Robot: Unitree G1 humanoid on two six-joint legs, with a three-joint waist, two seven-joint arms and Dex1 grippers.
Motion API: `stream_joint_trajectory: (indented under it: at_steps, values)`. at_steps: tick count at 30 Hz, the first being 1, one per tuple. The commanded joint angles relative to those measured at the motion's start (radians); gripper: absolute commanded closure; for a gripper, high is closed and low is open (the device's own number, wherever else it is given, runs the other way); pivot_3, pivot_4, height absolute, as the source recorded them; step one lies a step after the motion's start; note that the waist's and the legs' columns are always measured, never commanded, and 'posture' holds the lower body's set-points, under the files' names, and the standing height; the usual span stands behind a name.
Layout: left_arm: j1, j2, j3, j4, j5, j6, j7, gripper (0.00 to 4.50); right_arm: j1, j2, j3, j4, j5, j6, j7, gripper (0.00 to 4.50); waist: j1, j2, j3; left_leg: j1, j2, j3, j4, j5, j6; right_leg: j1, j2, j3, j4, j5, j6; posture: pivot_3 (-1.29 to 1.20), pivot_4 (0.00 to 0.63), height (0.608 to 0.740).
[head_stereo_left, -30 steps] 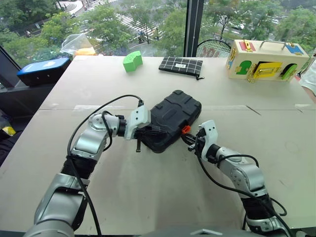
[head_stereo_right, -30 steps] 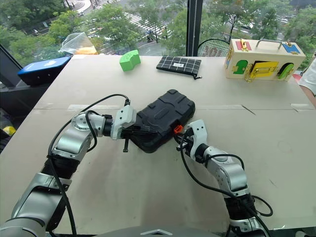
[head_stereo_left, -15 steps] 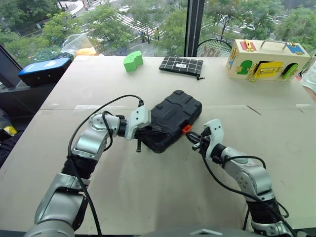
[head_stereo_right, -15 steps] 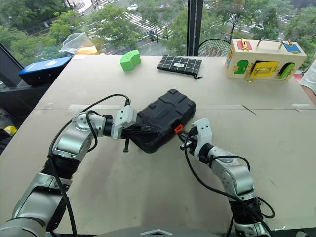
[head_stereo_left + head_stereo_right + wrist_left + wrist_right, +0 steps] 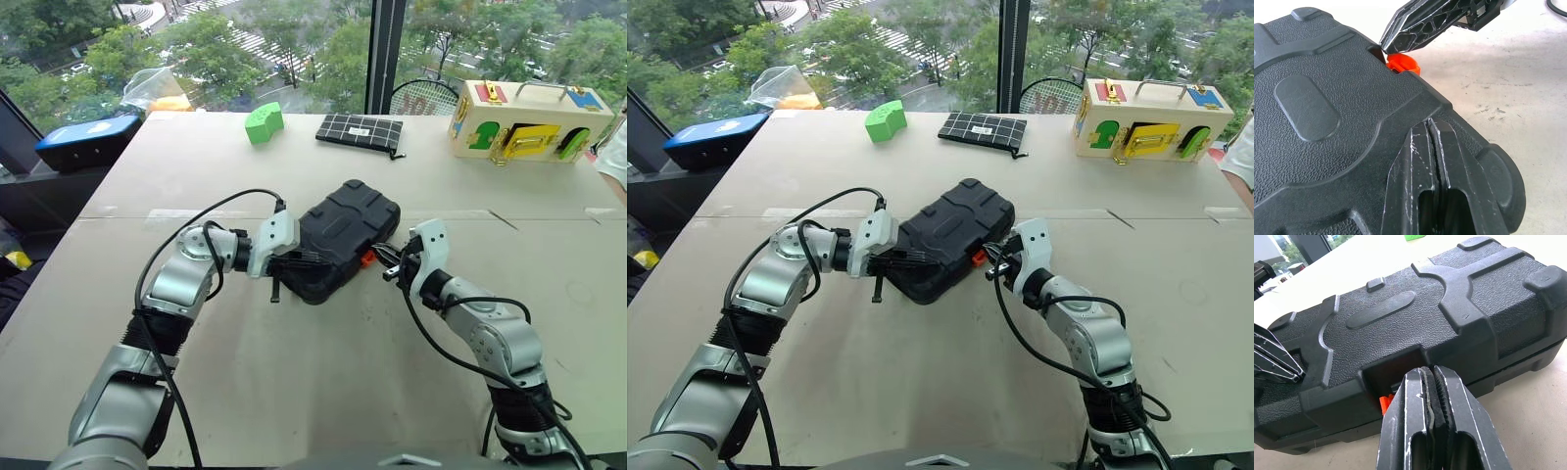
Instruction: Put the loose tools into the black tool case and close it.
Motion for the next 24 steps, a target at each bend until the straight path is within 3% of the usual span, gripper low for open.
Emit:
stream_joint_trajectory:
  at_steps: [1, 8, 24]
  values:
    - [0.084, 0.005, -0.104, 0.098, 0.107, 0.048, 0.007, 4.50, 0.012, -0.013, -0.035, -0.072, 0.011, 0.024, -0.030, 4.47, 0.001, 0.000, 0.000, 0.000, 0.000, 0.000, 0.000, 0.000, 0.000, 0.000, 0.000, 0.000, 0.000, 0.000, 0.000, 0.00, 0.150, 0.740]
    - [0.082, 0.003, -0.106, 0.101, 0.106, 0.046, 0.002, 4.50, 0.060, -0.060, -0.019, -0.115, 0.007, 0.088, -0.043, 4.47, 0.000, 0.001, -0.001, 0.000, 0.000, -0.003, 0.000, 0.000, 0.000, 0.000, -0.001, 0.000, -0.001, 0.000, 0.000, 0.00, 0.150, 0.740]
    - [0.081, -0.001, -0.105, 0.103, 0.108, 0.048, 0.007, 4.50, -0.030, -0.017, 0.045, -0.066, 0.005, 0.096, -0.024, 4.47, -0.002, 0.002, -0.001, -0.001, 0.000, -0.005, 0.000, 0.000, 0.000, 0.000, -0.002, -0.001, -0.002, 0.000, 0.000, 0.00, 0.150, 0.740]
